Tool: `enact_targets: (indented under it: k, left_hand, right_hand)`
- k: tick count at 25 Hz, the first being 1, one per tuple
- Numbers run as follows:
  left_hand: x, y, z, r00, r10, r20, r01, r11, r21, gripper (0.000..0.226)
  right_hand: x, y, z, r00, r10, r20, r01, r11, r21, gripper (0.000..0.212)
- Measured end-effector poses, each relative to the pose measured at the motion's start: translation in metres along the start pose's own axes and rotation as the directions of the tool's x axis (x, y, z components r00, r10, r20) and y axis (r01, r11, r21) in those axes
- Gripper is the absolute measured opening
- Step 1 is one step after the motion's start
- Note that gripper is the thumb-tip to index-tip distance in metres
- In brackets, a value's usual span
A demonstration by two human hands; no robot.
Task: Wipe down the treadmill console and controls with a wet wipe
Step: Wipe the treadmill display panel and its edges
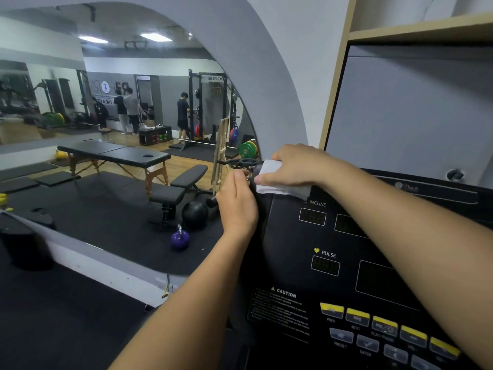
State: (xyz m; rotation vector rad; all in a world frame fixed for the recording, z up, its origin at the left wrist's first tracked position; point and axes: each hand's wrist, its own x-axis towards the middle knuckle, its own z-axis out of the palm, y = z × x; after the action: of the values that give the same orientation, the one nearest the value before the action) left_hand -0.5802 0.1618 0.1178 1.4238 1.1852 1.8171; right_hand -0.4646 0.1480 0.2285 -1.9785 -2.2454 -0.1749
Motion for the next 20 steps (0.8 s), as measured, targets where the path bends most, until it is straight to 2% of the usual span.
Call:
enact_targets:
  k: [3, 5, 7, 8, 10, 12, 14, 16, 18, 19, 20]
  left_hand:
    - [-0.002, 0.001, -0.002, 0.999, 0.019, -0.045, -0.020, 1.000, -0.023, 0.042]
    - [-0.004, 0.003, 0.000, 0.998, 0.042, -0.038, -0.042, 0.999, 0.000, 0.047]
    - [-0.004, 0.004, 0.000, 0.999, 0.033, -0.033, -0.033, 0.999, -0.001, 0.049]
    - [-0.004, 0.004, -0.001, 0.999, 0.028, -0.031, -0.028, 1.000, -0.001, 0.049]
    - [-0.005, 0.003, -0.001, 0.999, 0.022, -0.035, -0.023, 1.000, -0.003, 0.049]
    - [-0.005, 0.004, -0.001, 0.999, 0.020, -0.044, -0.019, 1.000, 0.010, 0.048]
    - [-0.004, 0.003, -0.001, 0.999, 0.012, -0.037, -0.010, 0.999, 0.040, 0.043]
    - [-0.002, 0.004, -0.001, 1.000, -0.014, -0.020, 0.015, 0.998, 0.056, 0.037]
    - [-0.003, 0.005, -0.001, 0.999, -0.026, -0.020, 0.027, 0.997, 0.067, 0.031]
    - [-0.003, 0.006, -0.001, 0.999, -0.027, -0.023, 0.028, 0.997, 0.072, 0.029]
    - [-0.003, 0.007, 0.000, 0.999, -0.026, -0.025, 0.028, 0.997, 0.077, 0.028]
  right_hand:
    - [-0.002, -0.006, 0.016, 0.973, 0.009, -0.231, -0.055, 0.980, -0.192, 0.060]
    - [-0.003, -0.008, 0.023, 0.932, 0.022, -0.361, -0.104, 0.972, -0.209, 0.061]
    - [-0.003, -0.010, 0.029, 0.905, 0.016, -0.426, -0.121, 0.968, -0.221, 0.061]
    - [-0.003, -0.008, 0.028, 0.915, -0.003, -0.405, -0.094, 0.971, -0.221, 0.057]
    - [-0.005, 0.000, 0.017, 0.966, -0.031, -0.256, -0.016, 0.984, -0.178, 0.048]
    - [-0.007, 0.002, 0.009, 0.992, -0.036, -0.124, 0.014, 0.985, -0.172, 0.050]
    - [-0.003, 0.001, 0.014, 0.988, -0.057, -0.147, 0.032, 0.985, -0.172, 0.047]
    - [-0.001, 0.000, 0.010, 0.981, -0.097, -0.167, 0.088, 0.994, -0.065, 0.039]
    - [0.000, 0.010, -0.004, 0.988, -0.154, -0.012, 0.154, 0.981, 0.121, 0.023]
    - [-0.002, 0.014, -0.013, 0.981, -0.180, 0.071, 0.168, 0.974, 0.153, 0.017]
    - [-0.002, 0.015, -0.017, 0.976, -0.186, 0.114, 0.171, 0.977, 0.128, 0.023]
